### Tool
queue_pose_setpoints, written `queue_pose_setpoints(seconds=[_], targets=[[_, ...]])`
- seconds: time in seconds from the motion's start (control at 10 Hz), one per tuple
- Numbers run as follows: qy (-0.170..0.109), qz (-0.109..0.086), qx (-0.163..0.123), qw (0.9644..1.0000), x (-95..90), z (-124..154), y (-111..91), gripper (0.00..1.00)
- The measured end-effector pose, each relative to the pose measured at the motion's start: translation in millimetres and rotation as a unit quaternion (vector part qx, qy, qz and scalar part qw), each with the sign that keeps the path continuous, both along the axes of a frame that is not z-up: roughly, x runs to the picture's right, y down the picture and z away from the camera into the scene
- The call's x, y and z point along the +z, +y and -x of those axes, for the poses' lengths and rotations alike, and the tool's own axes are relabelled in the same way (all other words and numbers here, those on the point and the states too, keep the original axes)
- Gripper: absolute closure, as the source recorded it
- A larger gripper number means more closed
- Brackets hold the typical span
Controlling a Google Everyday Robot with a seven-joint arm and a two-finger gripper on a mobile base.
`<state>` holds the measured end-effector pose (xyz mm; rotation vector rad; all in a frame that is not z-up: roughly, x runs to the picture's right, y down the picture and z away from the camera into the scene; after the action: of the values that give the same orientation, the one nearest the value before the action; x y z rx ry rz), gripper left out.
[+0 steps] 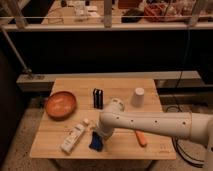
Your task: Place the white sponge in the ceramic bowl
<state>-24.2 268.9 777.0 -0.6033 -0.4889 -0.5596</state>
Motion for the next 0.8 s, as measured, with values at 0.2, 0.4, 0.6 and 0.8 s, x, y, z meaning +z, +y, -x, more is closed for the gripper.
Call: queue_pose_setpoints(seconds=[0.2, 0.4, 0.6, 0.8], targets=[[-0.001, 0.001, 0.0, 1.0, 1.0, 1, 2, 0.2], [-0.003, 0.002, 0.001, 1.0, 3.2, 1, 5, 0.22], [-0.005, 0.003, 0.001, 1.0, 6.1, 1, 10, 0.23], [-0.005, 0.004, 0.002, 1.0, 6.9, 1, 11, 0.23]])
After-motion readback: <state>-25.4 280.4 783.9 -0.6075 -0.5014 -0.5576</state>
